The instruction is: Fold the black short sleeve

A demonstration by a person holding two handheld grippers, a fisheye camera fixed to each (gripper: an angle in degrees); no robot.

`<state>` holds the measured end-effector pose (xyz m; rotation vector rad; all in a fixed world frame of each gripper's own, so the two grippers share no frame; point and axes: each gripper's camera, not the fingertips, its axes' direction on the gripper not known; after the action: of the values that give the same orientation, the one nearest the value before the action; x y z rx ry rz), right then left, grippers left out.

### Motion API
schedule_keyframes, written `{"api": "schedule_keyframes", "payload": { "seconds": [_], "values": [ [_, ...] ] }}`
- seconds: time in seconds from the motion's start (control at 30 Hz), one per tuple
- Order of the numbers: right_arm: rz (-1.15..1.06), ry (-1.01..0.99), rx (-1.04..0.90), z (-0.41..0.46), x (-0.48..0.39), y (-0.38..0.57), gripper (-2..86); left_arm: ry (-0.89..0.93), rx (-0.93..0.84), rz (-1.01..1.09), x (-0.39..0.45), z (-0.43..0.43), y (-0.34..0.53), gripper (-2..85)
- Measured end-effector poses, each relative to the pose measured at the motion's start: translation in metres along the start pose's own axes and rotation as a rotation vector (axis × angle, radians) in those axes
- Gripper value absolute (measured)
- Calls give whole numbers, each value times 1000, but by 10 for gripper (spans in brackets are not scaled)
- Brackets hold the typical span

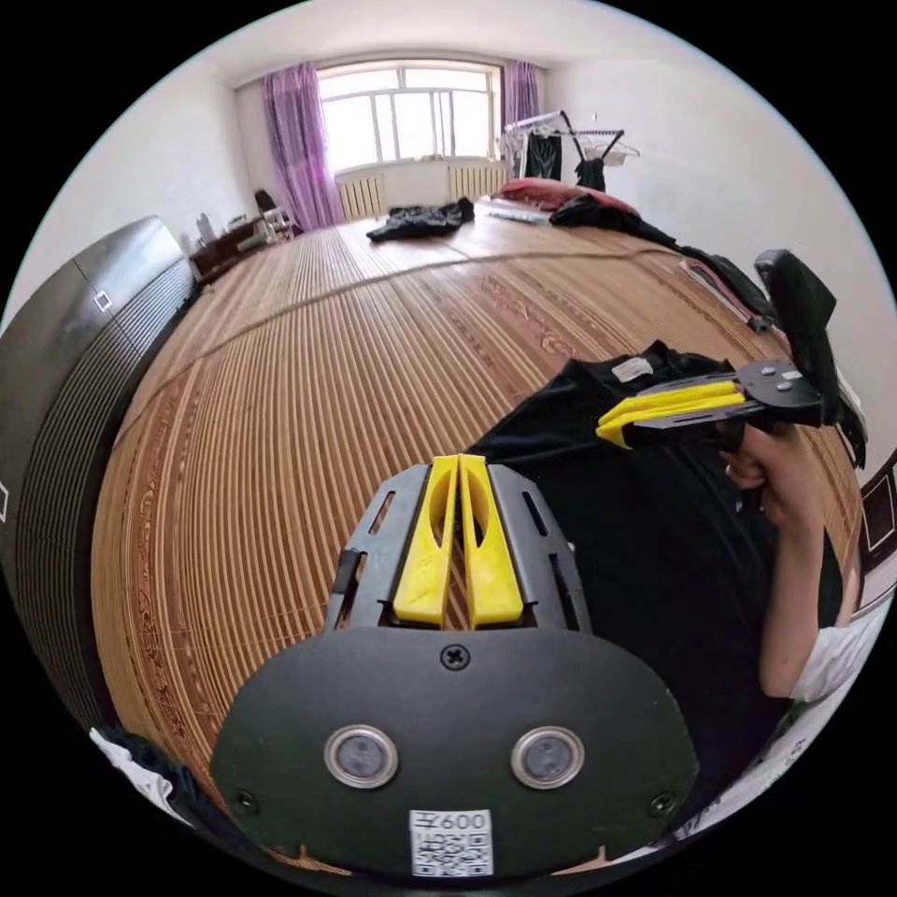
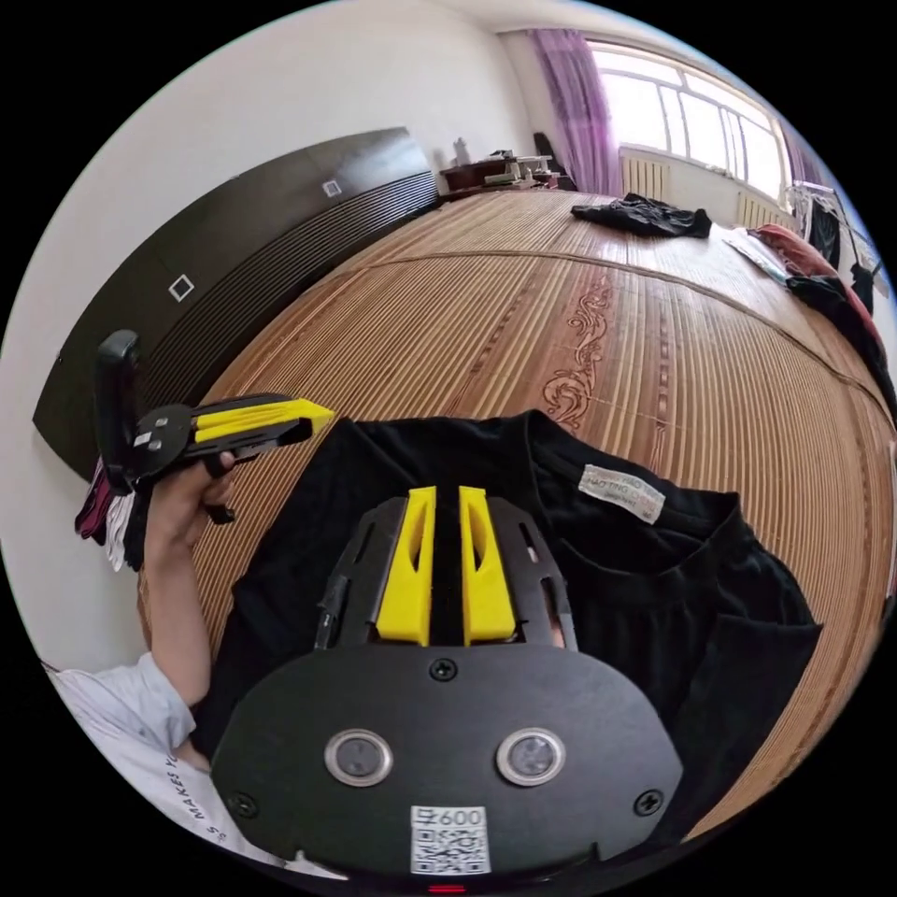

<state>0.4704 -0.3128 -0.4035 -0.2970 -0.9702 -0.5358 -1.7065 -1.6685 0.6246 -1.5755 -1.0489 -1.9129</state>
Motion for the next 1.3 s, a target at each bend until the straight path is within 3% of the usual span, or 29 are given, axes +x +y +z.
{"api": "schedule_keyframes", "payload": {
  "seconds": [0.3, 0.9, 1.03, 1.3],
  "values": [
    [60, 7, -127, 17, -29, 20, 0, -43, -92, 38, -14, 19, -9, 7],
    [10, 75, -80, 1, -128, 96, -9, -116, -38, 28, -58, 16, 23, 8],
    [14, 78, -120, 17, -145, 118, -9, -38, -35, 19, -71, 34, 37, 8],
    [0, 92, -49, -23, -193, 170, -9, -88, -40, 39, -86, 76, 79, 8]
  ]
}}
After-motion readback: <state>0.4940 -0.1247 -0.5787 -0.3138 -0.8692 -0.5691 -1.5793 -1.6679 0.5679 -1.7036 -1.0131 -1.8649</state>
